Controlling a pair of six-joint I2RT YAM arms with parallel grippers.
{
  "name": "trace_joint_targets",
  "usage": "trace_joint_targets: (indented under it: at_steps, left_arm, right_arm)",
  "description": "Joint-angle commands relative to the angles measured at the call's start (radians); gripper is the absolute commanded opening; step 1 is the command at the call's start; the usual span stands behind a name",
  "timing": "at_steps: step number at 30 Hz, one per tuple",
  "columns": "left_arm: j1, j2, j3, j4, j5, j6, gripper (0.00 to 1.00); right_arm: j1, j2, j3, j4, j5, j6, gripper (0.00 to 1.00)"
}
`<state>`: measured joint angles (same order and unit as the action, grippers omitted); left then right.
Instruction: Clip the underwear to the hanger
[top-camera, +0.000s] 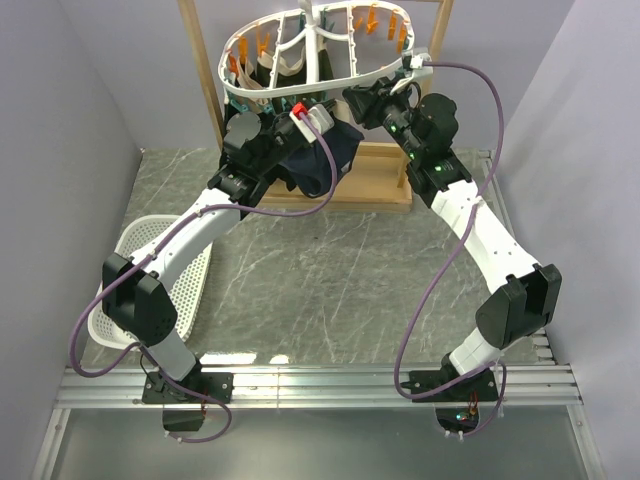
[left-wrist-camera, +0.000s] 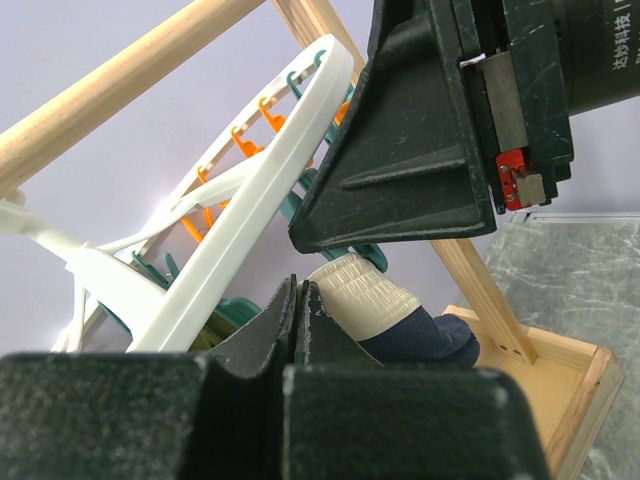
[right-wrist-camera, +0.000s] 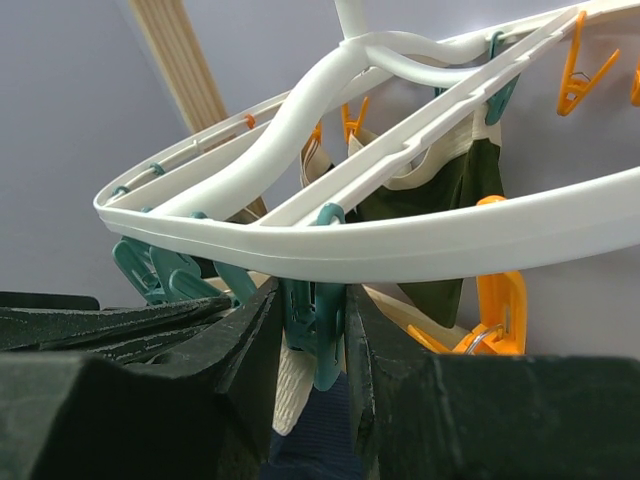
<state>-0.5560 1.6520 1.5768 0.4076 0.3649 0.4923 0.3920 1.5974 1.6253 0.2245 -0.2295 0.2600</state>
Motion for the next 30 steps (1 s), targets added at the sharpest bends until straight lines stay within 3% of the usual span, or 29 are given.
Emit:
trace_joint_targets:
  at_steps: [1, 8, 22, 30]
  left_arm:
    - [0.004, -0.018, 0.025, 0.089, -0.018, -0.001, 0.0]
    - [0.007, -0.011, 0.035, 0.096, -0.012, -0.001, 0.0]
    - [0.015, 0.014, 0.061, 0.1, 0.006, -0.008, 0.0]
    - [0.019, 0.034, 0.087, 0.092, 0.015, -0.004, 0.0]
  right_arm:
    - [-0.012, 0.006, 0.044, -0.027, 0.015, -0.013, 0.0]
    - [-0.015, 0.022, 0.084, -0.051, 0.027, -0.013, 0.18]
    - [-0.021, 0.032, 0.111, -0.079, 0.05, -0.011, 0.4]
    - [-0.024, 0.036, 0.123, -0.08, 0.045, -0.01, 0.44]
